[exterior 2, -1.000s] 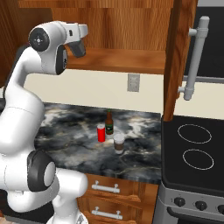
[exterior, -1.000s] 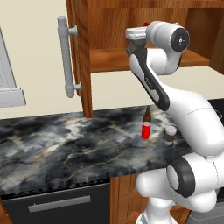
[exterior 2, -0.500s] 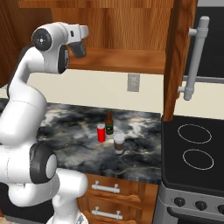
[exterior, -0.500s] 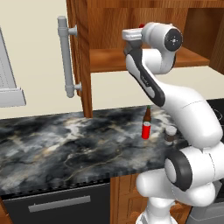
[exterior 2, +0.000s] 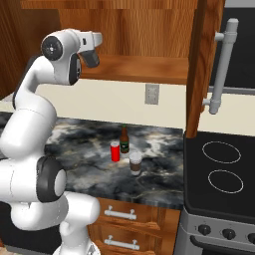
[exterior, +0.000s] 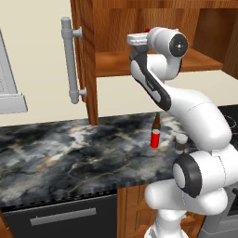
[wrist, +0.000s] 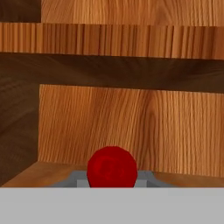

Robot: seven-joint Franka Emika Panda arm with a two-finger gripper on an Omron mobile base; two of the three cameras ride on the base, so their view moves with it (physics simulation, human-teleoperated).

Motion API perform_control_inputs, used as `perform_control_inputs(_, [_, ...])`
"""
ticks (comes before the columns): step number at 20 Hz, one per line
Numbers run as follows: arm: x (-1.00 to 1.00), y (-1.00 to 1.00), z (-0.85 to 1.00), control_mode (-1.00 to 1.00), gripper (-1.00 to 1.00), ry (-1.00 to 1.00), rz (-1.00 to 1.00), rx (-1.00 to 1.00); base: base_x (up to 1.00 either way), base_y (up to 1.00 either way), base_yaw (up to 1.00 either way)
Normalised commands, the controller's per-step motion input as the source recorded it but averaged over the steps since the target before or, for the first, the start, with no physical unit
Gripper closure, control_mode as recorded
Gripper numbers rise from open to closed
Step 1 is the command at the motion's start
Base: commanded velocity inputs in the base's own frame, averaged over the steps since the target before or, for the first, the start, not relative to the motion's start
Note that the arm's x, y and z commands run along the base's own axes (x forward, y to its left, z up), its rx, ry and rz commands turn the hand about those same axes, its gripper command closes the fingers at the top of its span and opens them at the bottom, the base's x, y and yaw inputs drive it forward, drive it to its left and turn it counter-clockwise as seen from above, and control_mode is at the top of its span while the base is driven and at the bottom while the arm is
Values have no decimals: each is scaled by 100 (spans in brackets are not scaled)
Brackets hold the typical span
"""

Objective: Sort all alcoholic drinks to one cabinet, and non-alcoholic drinks to the other.

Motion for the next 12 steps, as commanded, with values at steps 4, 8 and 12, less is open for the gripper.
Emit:
perform_control_inputs(4, [21, 4, -11, -100, 100, 0, 0, 1, 0, 0, 0])
perform_control_inputs(8, [22, 5, -10, -100, 100, 1, 0, 1, 0, 0, 0])
perform_control_inputs(12, [25, 4, -10, -100, 100, 1, 0, 1, 0, 0, 0])
